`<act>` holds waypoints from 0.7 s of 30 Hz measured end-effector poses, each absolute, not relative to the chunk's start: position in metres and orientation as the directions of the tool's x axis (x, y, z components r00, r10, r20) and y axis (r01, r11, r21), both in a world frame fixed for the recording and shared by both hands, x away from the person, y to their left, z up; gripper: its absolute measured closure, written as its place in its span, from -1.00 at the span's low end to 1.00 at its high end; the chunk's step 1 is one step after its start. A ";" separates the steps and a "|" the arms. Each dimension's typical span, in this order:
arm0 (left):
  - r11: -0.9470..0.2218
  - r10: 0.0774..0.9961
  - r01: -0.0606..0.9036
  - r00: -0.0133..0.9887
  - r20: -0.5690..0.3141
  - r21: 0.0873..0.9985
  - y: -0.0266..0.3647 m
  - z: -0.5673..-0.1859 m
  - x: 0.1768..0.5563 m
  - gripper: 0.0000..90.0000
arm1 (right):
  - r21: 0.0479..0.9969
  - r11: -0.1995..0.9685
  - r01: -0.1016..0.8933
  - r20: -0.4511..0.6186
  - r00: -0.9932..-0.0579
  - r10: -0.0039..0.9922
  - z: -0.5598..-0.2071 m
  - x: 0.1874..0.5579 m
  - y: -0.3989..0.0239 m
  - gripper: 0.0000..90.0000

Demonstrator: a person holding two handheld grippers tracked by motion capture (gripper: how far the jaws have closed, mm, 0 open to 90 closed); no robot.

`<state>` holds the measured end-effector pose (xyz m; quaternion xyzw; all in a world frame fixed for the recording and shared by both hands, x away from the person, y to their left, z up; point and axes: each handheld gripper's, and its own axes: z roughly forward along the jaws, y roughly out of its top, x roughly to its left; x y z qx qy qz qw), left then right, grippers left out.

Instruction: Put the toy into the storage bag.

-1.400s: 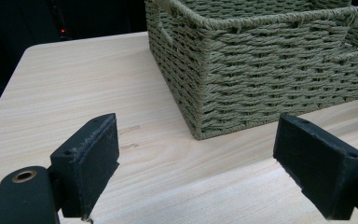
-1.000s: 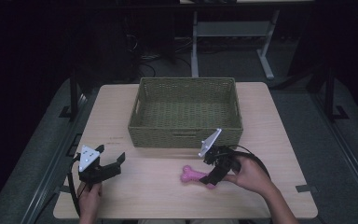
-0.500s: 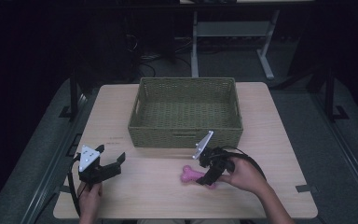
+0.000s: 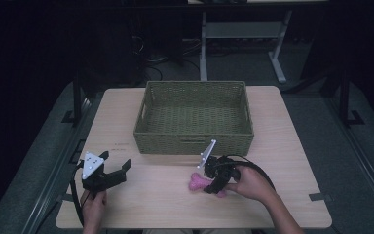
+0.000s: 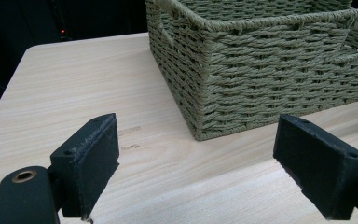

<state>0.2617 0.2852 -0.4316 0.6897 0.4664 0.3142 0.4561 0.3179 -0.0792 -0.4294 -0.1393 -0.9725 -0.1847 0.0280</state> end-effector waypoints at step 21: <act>-0.144 0.930 0.355 0.367 0.004 0.923 0.286 -0.431 0.262 -0.70 | 0.330 0.910 0.250 0.077 -0.968 0.238 -0.437 0.317 -0.073 0.27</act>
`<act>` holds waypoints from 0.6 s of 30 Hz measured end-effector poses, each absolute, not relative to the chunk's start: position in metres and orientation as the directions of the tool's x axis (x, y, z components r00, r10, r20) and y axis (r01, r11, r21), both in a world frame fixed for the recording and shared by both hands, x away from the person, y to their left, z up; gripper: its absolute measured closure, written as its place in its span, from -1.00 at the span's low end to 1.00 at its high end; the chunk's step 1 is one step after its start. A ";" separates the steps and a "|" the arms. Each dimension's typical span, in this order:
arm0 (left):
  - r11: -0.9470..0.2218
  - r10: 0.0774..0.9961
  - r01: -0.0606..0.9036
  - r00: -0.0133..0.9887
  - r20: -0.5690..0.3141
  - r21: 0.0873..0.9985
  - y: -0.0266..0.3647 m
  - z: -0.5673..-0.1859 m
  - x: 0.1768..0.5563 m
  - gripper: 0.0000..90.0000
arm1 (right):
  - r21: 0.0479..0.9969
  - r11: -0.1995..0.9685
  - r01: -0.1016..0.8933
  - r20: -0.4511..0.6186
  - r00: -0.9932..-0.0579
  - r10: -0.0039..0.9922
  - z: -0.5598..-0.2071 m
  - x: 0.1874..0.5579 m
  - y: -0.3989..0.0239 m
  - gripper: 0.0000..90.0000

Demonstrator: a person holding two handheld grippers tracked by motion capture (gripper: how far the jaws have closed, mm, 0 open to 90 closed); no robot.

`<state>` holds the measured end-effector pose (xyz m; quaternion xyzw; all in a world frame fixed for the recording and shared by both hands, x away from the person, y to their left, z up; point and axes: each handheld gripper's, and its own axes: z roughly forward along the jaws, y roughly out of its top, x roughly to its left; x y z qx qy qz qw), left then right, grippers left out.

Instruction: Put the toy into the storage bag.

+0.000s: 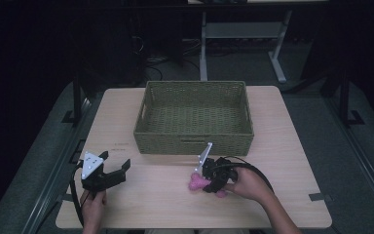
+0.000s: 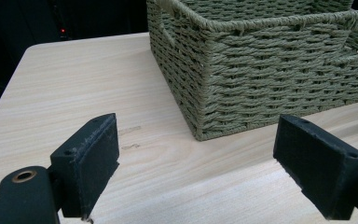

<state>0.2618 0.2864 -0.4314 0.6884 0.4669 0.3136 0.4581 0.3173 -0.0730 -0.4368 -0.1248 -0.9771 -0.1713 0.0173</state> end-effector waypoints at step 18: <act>-0.137 0.933 0.355 0.361 0.000 0.925 0.288 -0.431 0.261 -0.70 | 0.368 0.897 0.245 0.115 -0.969 0.217 -0.413 0.323 -0.084 0.29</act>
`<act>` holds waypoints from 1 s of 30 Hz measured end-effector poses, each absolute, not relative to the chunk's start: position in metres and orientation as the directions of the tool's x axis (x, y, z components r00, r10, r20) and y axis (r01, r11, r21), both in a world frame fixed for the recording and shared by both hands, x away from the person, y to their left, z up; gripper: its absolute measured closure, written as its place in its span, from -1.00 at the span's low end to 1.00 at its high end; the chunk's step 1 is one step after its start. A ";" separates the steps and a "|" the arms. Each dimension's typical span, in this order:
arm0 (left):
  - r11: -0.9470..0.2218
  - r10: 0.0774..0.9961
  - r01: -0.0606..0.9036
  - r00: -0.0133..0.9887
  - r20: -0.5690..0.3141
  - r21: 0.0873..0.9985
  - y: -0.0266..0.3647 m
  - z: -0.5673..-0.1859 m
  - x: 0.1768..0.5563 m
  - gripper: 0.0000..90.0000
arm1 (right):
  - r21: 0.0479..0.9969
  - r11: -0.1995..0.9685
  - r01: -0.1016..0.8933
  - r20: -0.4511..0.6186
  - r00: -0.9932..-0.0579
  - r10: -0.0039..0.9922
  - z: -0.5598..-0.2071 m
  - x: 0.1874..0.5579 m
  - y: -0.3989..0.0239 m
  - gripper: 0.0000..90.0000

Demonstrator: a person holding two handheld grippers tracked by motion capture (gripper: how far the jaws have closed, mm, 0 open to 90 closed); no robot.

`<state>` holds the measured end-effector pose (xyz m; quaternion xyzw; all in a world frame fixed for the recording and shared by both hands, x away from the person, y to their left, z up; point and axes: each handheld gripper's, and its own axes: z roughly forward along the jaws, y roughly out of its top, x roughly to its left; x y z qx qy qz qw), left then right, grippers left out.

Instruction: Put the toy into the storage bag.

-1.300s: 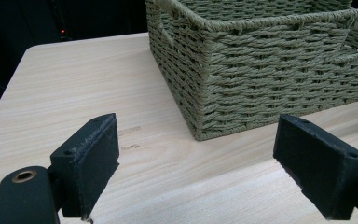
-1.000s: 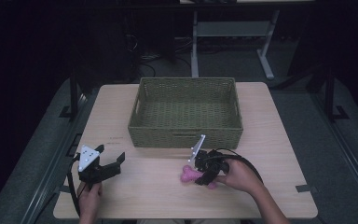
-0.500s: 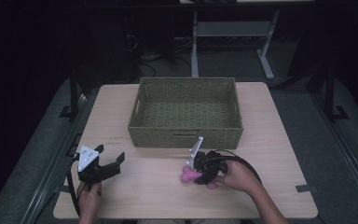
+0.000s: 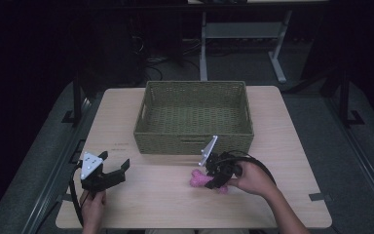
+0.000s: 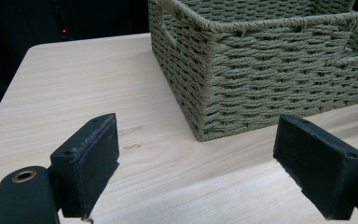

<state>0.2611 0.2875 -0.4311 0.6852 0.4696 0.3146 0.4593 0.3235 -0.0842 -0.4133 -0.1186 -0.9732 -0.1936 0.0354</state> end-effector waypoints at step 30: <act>-0.137 0.934 0.356 0.358 0.000 0.924 0.288 -0.431 0.261 -0.70 | 0.436 0.874 0.214 0.108 -0.977 0.185 -0.343 0.349 -0.099 0.29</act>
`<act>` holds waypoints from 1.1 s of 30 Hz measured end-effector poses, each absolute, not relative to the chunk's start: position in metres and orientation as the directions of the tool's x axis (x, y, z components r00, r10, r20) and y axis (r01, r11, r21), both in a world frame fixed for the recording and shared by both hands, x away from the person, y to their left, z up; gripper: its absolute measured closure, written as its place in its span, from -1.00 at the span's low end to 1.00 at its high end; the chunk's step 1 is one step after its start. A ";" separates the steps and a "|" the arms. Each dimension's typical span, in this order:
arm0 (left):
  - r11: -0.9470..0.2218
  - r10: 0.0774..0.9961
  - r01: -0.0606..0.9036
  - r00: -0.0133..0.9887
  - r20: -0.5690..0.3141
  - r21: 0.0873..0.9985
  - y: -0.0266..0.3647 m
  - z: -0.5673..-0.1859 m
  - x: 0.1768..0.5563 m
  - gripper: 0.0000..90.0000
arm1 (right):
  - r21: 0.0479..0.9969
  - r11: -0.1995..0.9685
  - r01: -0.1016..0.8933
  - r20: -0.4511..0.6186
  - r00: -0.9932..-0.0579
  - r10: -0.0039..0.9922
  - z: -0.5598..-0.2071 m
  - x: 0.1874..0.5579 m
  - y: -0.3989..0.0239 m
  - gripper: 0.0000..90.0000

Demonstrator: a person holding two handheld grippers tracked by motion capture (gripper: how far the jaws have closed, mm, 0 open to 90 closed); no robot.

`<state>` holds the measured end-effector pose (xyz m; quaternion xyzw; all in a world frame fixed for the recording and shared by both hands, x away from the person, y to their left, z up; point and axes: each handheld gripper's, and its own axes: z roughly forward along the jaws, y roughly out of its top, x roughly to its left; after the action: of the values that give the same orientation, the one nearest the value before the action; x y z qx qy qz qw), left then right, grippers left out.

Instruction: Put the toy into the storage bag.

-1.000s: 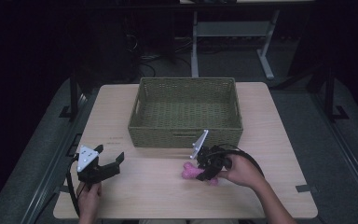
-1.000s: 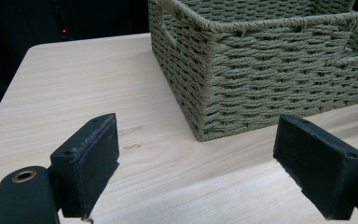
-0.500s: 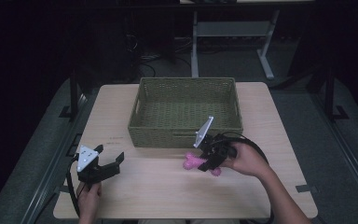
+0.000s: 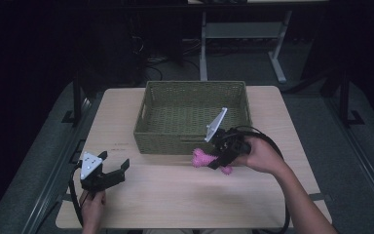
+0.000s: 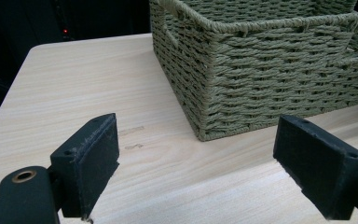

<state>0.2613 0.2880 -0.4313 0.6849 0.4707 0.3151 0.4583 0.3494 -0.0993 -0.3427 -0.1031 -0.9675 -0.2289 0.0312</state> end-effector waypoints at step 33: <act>-0.134 0.934 0.356 0.356 -0.002 0.925 0.289 -0.431 0.262 -0.70 | 0.443 0.870 0.215 0.086 -0.977 0.197 -0.298 0.391 -0.102 0.29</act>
<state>0.2615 0.2891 -0.4313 0.6838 0.4717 0.3152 0.4590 0.3913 -0.1019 -0.2979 -0.1065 -0.9668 -0.2314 0.0189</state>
